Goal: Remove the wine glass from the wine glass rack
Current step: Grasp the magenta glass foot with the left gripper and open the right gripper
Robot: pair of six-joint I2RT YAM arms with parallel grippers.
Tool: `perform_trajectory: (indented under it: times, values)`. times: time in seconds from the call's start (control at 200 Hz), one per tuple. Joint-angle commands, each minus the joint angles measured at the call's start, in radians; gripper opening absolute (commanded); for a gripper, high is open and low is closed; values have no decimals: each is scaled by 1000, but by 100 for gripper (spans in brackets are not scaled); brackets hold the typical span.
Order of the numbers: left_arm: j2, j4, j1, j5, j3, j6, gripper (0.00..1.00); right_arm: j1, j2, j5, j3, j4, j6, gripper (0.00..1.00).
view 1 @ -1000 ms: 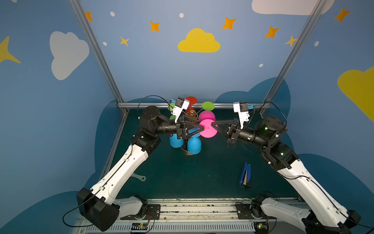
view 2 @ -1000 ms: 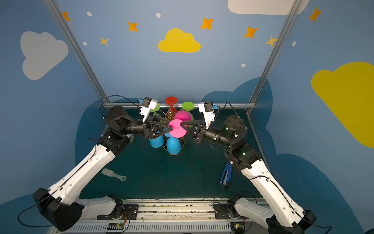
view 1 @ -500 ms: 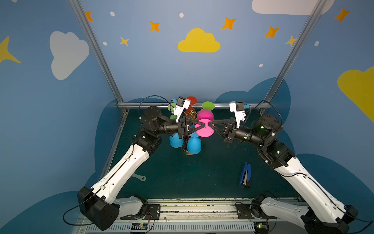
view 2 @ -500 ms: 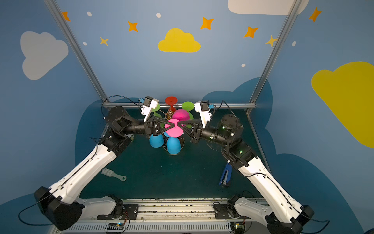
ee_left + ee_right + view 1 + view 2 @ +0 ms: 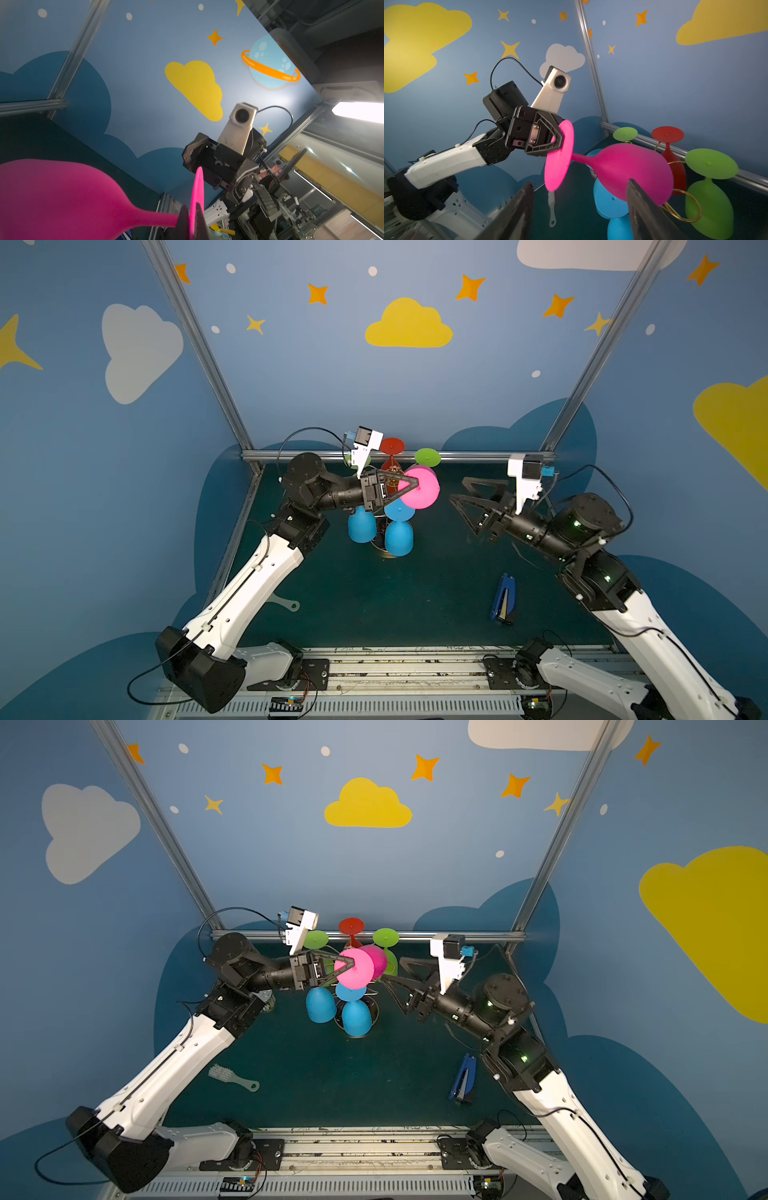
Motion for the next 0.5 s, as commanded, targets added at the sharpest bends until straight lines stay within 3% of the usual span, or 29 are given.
perform_trajectory:
  times: [0.0,0.175,0.496]
  values:
    - [4,26,19,-27,25,-117,4,-3,-51,122,-45,-24,-122,79]
    - [12,8,20,-26,52,-168,4,-3,-90,166,-131,49,-272,89]
    - [9,16,21,-14,48,-235,4,-5,-36,20,-207,207,-503,93]
